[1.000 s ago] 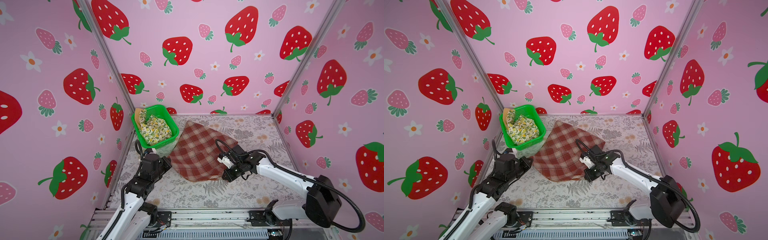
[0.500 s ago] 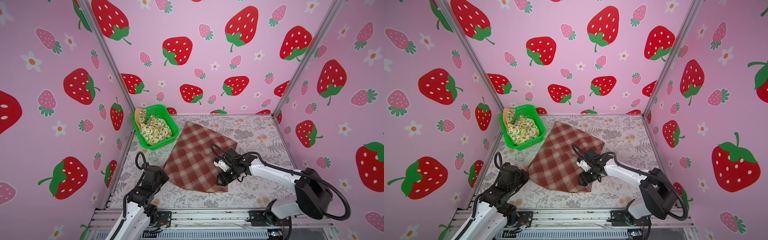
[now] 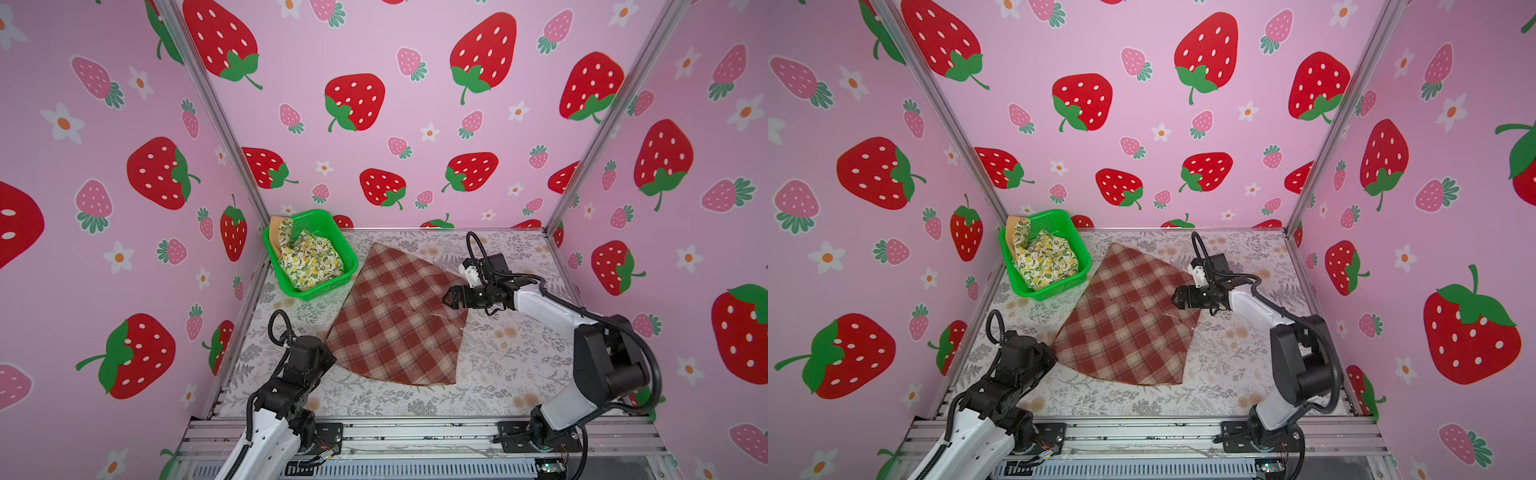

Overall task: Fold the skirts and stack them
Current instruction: 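Lay the skirt flat on the table, drawing both grippers toward the robot, then release the skirt and move the right gripper to its far corner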

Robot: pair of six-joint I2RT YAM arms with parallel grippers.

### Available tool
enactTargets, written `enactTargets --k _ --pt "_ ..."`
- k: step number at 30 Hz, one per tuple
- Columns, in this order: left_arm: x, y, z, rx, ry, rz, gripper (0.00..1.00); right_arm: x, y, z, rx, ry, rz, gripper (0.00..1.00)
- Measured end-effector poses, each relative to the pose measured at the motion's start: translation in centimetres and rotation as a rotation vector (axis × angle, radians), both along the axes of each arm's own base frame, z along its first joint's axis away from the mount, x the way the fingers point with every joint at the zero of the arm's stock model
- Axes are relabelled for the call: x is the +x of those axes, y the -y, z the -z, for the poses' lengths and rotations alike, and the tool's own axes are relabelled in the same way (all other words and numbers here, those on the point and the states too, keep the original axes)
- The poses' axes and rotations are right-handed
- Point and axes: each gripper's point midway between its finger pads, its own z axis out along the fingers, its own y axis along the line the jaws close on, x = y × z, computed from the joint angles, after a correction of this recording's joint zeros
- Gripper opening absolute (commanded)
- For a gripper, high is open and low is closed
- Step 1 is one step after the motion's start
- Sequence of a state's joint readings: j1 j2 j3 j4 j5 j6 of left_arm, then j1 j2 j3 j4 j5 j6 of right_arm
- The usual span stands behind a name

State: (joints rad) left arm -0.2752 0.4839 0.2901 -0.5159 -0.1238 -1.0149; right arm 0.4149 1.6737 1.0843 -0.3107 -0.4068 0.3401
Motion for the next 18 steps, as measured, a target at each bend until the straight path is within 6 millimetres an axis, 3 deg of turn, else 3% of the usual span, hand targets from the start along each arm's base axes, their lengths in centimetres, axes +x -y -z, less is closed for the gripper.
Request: enactTargets --k 4,10,18 --pt "-0.2 -0.1 1.0 0.000 -0.016 -0.006 0.00 3.2 0.0 2.6 0.017 -0.033 0.030 1.00" --pt "0.0 -0.1 1.8 0.008 -0.025 -0.010 0.00 6.6 1.5 4.5 0.017 -0.046 0.111 0.98" --pt "1.5 0.8 3.2 0.020 -0.070 0.032 0.00 9.3 5.2 4.9 0.043 -0.012 0.239 0.97"
